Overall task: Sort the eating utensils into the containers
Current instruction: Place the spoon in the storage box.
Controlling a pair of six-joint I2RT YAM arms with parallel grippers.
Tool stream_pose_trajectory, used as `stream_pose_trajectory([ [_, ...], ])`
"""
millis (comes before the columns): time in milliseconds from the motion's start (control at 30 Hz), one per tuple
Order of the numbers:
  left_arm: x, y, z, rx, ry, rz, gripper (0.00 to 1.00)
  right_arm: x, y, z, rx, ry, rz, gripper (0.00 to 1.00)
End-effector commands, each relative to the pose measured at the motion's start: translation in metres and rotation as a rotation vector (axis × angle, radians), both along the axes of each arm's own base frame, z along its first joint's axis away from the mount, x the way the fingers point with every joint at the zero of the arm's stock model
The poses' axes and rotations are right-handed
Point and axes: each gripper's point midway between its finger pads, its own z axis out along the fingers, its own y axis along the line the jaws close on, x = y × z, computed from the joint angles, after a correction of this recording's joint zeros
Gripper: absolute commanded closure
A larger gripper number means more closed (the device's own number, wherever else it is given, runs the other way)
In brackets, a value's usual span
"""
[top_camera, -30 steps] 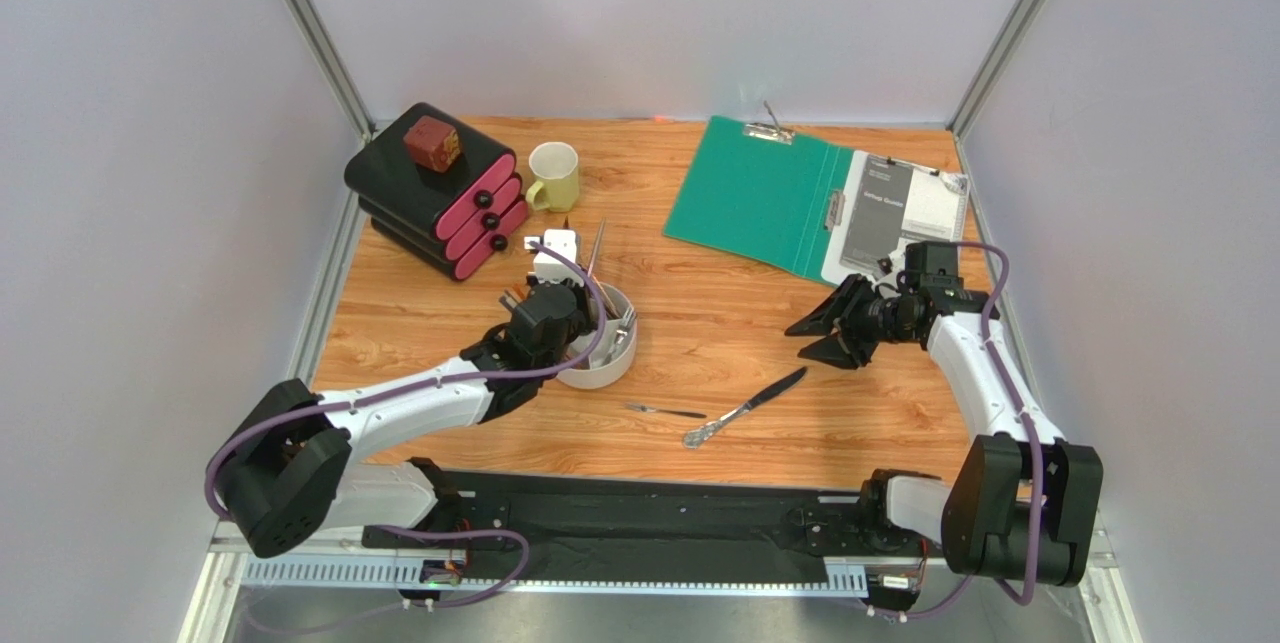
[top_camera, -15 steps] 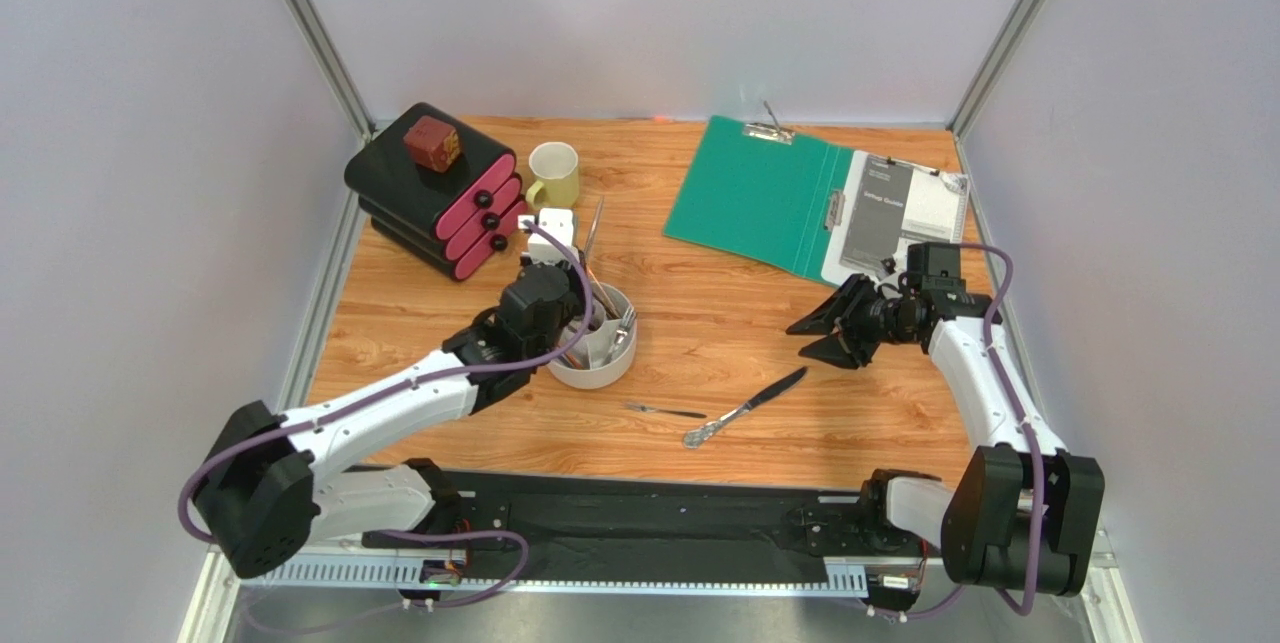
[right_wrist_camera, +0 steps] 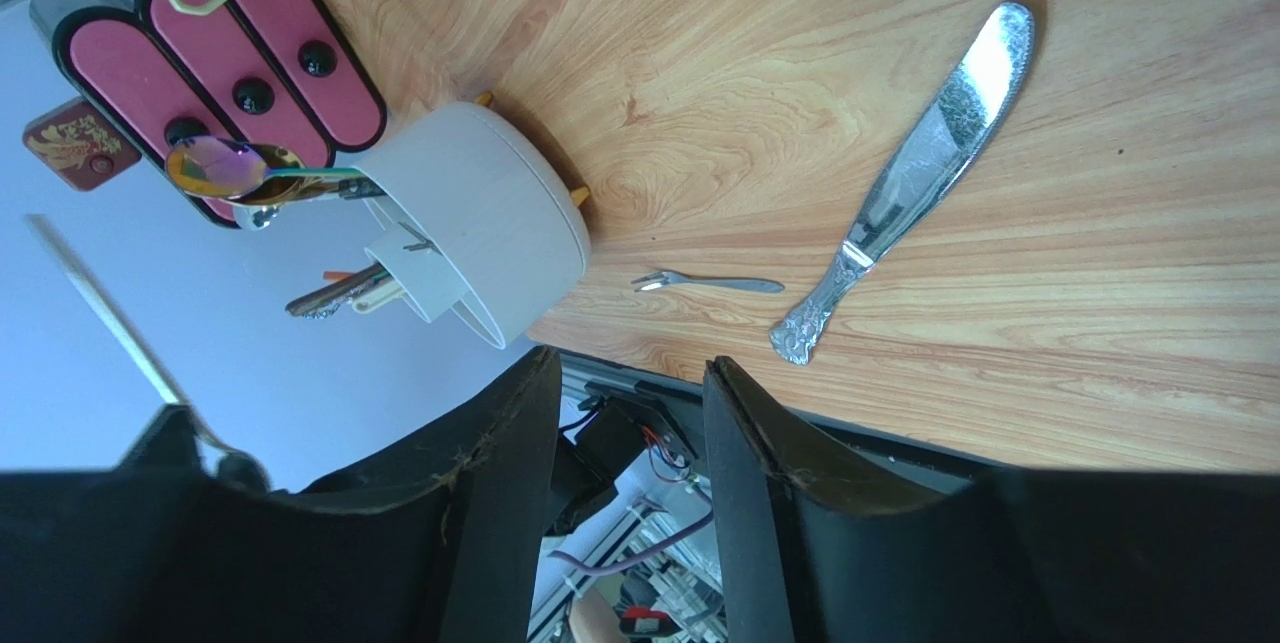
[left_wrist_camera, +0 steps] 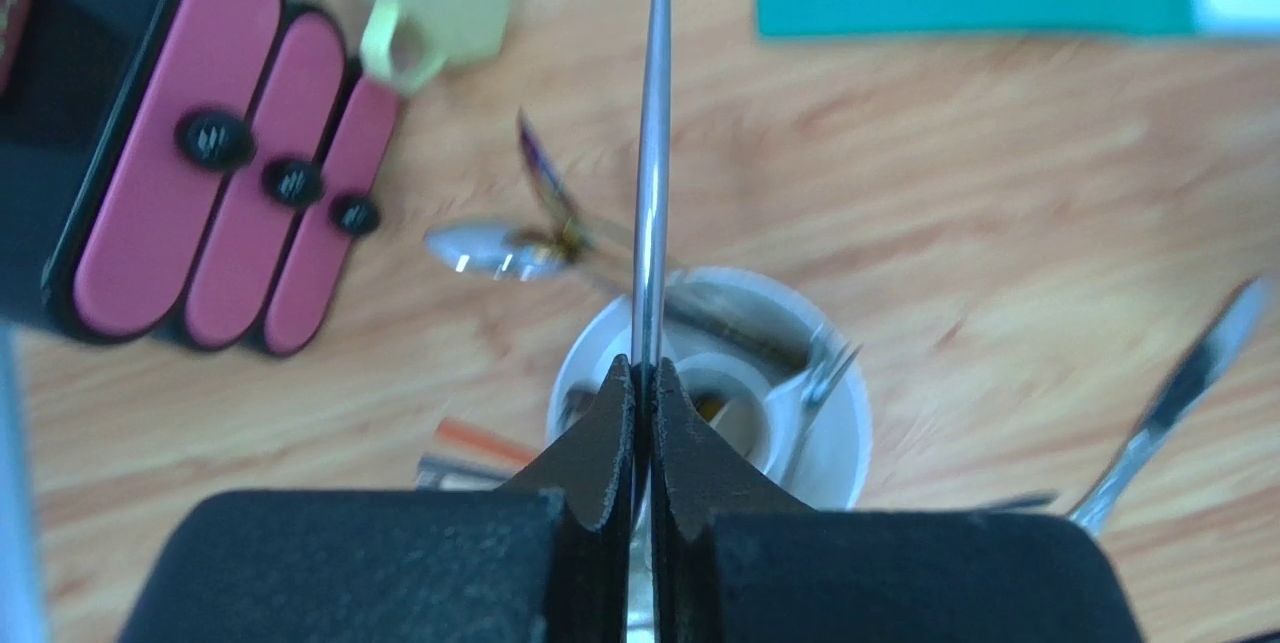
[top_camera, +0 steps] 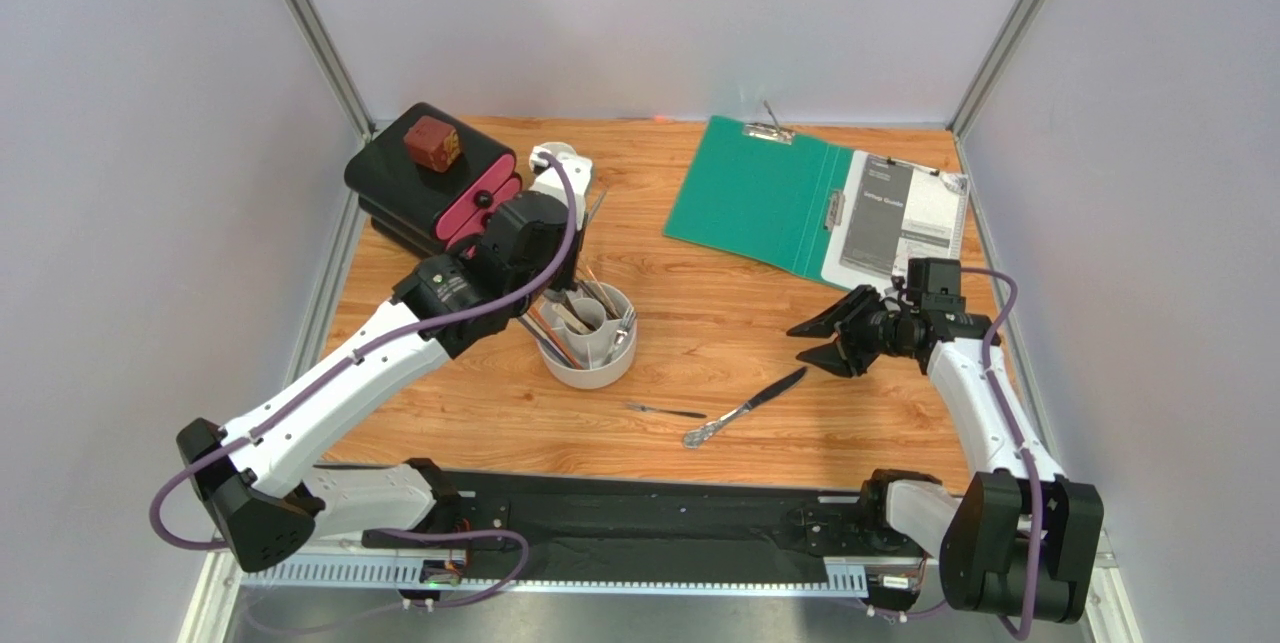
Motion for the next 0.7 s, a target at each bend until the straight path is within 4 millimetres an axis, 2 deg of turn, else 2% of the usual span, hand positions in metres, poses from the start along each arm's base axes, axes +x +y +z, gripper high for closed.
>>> stream_pose_trajectory([
  [0, -0.031, 0.050, -0.040, 0.337, 0.134, -0.045, 1.00, 0.005, -0.001, 0.000, 0.007, -0.002, -0.044, 0.55],
  [133, -0.028, 0.080, -0.026, 0.470, 0.059, 0.008, 1.00, 0.006, 0.000, -0.006, 0.017, 0.018, -0.047, 0.55],
  [233, -0.028, 0.086, -0.019, 0.540, 0.031, -0.045, 1.00, 0.010, 0.001, -0.008, 0.025, 0.025, -0.044, 0.55],
  [400, -0.039, 0.069, -0.014, 0.513, 0.011, -0.219, 1.00, 0.016, 0.001, -0.011, 0.032, 0.028, -0.032, 0.55],
  [433, -0.045, 0.059, -0.012, 0.468, 0.015, -0.285, 1.00, 0.016, 0.002, -0.011, 0.036, 0.030, -0.027, 0.55],
  [500, -0.057, 0.054, -0.007, 0.423, 0.016, -0.339, 1.00, 0.016, 0.002, -0.013, 0.039, 0.037, -0.023, 0.55],
  [533, -0.066, 0.045, -0.008, 0.383, 0.031, -0.408, 1.00, 0.017, 0.002, -0.013, 0.037, 0.034, -0.021, 0.55],
  [667, -0.085, 0.034, -0.008, 0.333, 0.060, -0.527, 1.00, 0.019, 0.002, -0.014, 0.044, 0.029, -0.024, 0.55],
])
